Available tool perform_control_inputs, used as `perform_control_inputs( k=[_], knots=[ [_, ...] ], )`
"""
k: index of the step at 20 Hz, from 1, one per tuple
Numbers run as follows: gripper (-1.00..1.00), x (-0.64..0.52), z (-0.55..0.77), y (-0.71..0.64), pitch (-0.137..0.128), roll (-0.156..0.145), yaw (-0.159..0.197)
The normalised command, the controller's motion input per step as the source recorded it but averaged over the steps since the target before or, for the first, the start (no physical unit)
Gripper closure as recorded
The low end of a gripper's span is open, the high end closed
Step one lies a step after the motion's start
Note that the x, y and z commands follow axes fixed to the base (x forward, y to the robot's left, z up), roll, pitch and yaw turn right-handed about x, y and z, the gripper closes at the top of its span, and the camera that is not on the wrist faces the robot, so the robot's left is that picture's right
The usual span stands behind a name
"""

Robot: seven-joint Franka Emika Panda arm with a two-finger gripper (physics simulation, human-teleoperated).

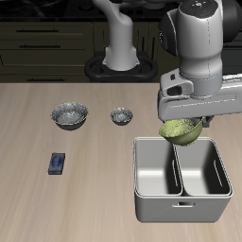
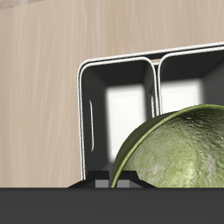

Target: Place the green bowl in the left side of the drainer

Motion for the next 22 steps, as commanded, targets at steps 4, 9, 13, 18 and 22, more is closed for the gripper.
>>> perform_control_inputs(
  k=[4, 9, 13, 18, 22],
  knots=[
    [1.0, 0.02, 0.04, 0.11, -0.005, 0.034, -0.003],
    [1.0, -0.04, -0.08, 0.21, 0.014, 0.032, 0.009],
    [1.0, 0.01, -0.07, 0.1, 0.007, 0.028, 0.004],
    [1.0, -0.03, -0.12, 0.18, 0.02, 0.038, -0.001],
    [1.0, -0.01, -0.17, 0.12, 0.026, 0.026, 0.006]
  ],
)
